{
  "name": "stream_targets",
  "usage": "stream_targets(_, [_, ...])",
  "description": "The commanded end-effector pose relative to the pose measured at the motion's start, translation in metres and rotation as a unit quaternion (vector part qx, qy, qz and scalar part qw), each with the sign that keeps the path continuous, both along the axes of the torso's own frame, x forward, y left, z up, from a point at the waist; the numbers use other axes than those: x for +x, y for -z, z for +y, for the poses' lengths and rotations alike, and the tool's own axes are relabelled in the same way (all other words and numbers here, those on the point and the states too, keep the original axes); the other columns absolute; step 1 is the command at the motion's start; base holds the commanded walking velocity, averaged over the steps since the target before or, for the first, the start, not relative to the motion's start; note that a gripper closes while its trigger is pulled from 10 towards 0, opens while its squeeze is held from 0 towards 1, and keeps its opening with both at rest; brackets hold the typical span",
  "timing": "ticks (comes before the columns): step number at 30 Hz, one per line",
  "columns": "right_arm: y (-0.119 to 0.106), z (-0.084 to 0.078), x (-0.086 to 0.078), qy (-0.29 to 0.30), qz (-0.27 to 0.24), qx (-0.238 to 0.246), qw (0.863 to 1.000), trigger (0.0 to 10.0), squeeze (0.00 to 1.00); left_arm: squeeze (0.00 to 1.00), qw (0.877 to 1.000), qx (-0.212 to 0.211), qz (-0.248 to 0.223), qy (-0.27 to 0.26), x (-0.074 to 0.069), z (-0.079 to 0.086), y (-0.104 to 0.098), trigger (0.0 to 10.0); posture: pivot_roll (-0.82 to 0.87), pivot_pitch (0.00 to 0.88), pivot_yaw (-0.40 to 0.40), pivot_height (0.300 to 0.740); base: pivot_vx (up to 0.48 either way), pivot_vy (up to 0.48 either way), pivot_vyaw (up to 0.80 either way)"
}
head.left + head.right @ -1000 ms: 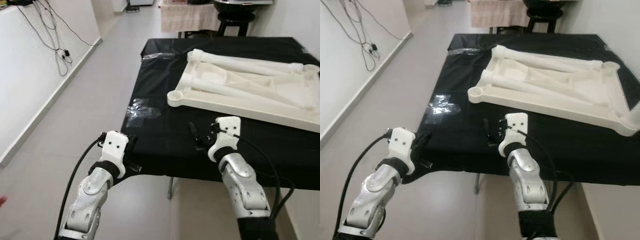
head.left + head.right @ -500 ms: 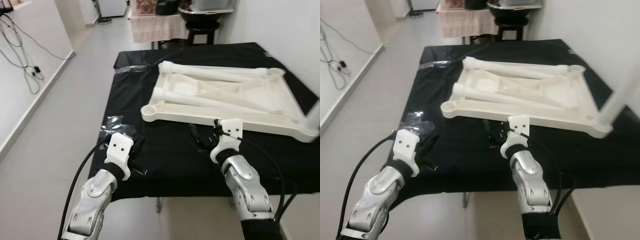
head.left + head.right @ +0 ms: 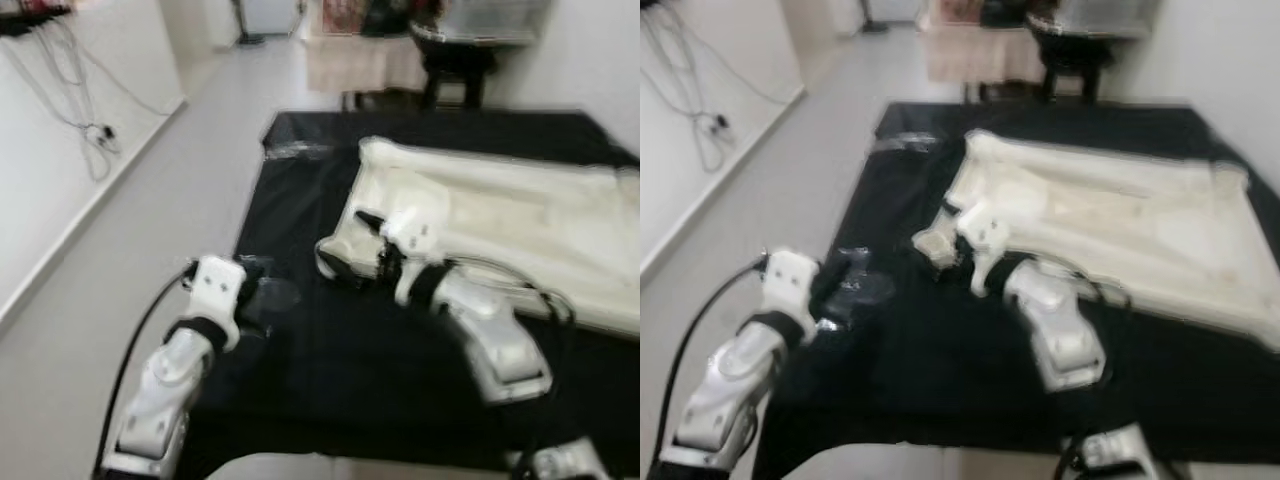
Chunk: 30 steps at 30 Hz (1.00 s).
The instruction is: Building children table
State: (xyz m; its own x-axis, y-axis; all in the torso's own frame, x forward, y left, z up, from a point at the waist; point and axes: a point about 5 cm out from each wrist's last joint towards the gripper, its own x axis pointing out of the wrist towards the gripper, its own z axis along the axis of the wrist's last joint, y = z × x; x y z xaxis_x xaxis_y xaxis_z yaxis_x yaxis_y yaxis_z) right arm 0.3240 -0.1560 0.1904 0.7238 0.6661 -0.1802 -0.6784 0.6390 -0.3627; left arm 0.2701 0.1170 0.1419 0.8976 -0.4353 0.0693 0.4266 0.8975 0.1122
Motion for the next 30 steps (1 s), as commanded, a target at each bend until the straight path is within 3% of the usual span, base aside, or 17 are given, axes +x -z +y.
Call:
stream_targets(1, [0.005,0.007,0.002,-0.022,0.027,-0.037,0.999,10.0,0.00,0.00,1.000,0.005,0.017,0.015,-0.004,-0.001,0.005,10.0,0.00,0.063,0.022,0.740,0.000,0.000,0.00])
stream_targets(5, [0.003,0.002,0.011,-0.036,0.074,-0.093,0.992,10.0,0.00,0.00,0.999,0.015,0.028,0.023,-0.009,-0.001,0.010,10.0,0.01,0.063,0.018,0.740,0.000,0.000,0.00])
stream_targets(7, [0.008,-0.001,0.024,-0.021,0.132,-0.156,0.979,10.0,0.00,0.00,0.998,0.028,0.039,0.032,-0.015,0.000,0.016,10.0,0.02,0.065,0.011,0.740,0.000,0.000,0.00])
stream_targets(8, [0.008,-0.001,0.024,-0.021,0.132,-0.156,0.979,10.0,0.00,0.00,0.998,0.028,0.039,0.032,-0.015,0.000,0.016,10.0,0.02,0.065,0.011,0.740,0.000,0.000,0.00])
stream_targets(11, [0.018,0.001,0.028,-0.035,0.202,-0.209,0.956,10.0,0.00,0.00,0.998,0.030,0.045,0.038,-0.020,-0.001,0.019,10.0,0.03,0.069,0.005,0.740,0.000,0.000,0.00])
stream_targets(15, [0.022,0.003,0.027,-0.051,0.235,-0.225,0.944,10.0,0.00,0.00,0.998,0.030,0.046,0.040,-0.022,-0.002,0.020,10.0,0.03,0.072,0.001,0.740,0.000,0.000,0.00])
stream_targets(18, [0.028,0.003,0.031,-0.030,0.260,-0.248,0.933,10.0,0.00,0.00,0.998,0.030,0.044,0.040,-0.022,-0.003,0.019,10.0,0.03,0.079,-0.007,0.740,0.000,0.000,0.00])
stream_targets(22, [0.033,0.007,0.031,-0.029,0.273,-0.258,0.926,10.0,0.00,0.00,0.998,0.030,0.042,0.040,-0.022,-0.003,0.018,10.0,0.02,0.080,-0.008,0.740,0.000,0.000,0.00])
stream_targets(23, [0.038,0.013,0.028,-0.047,0.295,-0.270,0.915,10.0,0.00,0.00,0.998,0.029,0.042,0.039,-0.023,-0.003,0.018,10.0,0.03,0.081,-0.007,0.740,0.000,0.000,0.00])
stream_targets(25, [0.039,0.014,0.027,-0.053,0.301,-0.273,0.912,10.0,0.00,0.00,0.998,0.029,0.043,0.038,-0.023,-0.003,0.018,10.0,0.03,0.081,-0.007,0.740,0.000,0.000,0.00])
stream_targets(26, [0.041,0.014,0.026,-0.062,0.312,-0.285,0.904,10.0,0.00,0.00,0.998,0.028,0.043,0.038,-0.023,-0.003,0.018,10.0,0.03,0.081,-0.008,0.740,0.000,0.000,0.00])
stream_targets(30, [0.040,0.012,0.026,-0.064,0.313,-0.294,0.901,10.0,0.00,0.00,0.998,0.027,0.044,0.038,-0.023,-0.003,0.018,10.0,0.02,0.080,-0.010,0.740,0.000,0.000,0.00])
